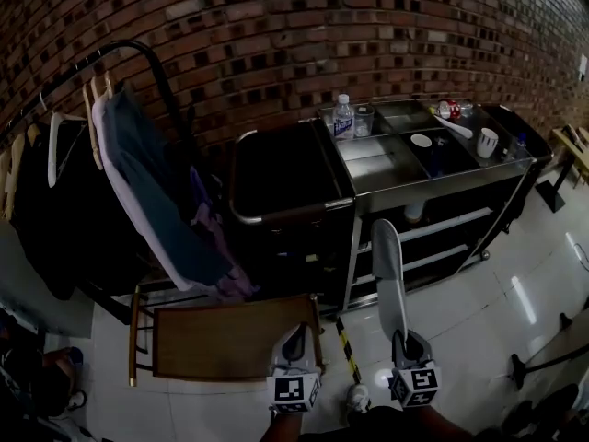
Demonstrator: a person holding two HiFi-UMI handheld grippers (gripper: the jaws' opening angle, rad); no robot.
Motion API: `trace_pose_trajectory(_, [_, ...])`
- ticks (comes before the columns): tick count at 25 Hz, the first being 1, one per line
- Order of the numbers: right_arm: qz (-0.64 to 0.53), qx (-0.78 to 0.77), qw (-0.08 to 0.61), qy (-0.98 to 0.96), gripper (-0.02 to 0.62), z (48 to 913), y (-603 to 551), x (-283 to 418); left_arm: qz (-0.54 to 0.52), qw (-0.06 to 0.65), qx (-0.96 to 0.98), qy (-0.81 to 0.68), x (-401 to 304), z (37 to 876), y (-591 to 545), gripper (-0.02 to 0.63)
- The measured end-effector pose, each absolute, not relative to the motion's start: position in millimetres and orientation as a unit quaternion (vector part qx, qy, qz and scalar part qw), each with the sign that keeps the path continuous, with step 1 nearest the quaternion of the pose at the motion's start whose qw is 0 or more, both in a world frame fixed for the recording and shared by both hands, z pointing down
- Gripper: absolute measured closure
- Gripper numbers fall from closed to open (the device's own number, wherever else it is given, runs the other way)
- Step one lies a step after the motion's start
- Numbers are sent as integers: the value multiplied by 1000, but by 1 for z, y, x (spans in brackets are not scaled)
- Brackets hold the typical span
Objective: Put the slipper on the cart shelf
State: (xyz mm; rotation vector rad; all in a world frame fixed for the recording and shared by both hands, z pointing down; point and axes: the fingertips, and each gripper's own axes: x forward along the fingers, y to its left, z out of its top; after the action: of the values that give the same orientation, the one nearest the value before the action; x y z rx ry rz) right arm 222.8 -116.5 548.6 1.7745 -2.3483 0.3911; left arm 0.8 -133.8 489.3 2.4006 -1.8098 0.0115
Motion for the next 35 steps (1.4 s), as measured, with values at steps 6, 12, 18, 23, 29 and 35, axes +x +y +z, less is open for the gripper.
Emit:
trace_pose_trajectory(6, [141, 579, 97, -797, 555, 567, -182, 241, 15, 63, 778, -625, 13, 499, -178, 591])
trace_pose_trajectory(12, [160, 560, 106, -806, 554, 588, -253, 241, 25, 62, 762, -644, 16, 503, -206, 591])
trace_pose_trajectory(18, [179, 551, 98, -809, 554, 590, -329, 227, 34, 60, 751, -657, 12, 508, -217, 591])
trace_pose_trajectory(23, [205, 546, 95, -806, 554, 600, -377, 217, 41, 58, 741, -668, 5, 500, -222, 591])
trace_pose_trajectory(29, [255, 547, 84, -793, 554, 621, -419, 213, 51, 62, 735, -674, 3, 501, -225, 591])
trace_pose_trajectory(35, [292, 548, 79, -780, 541, 640, -449, 223, 55, 68, 736, -672, 11, 508, -230, 591])
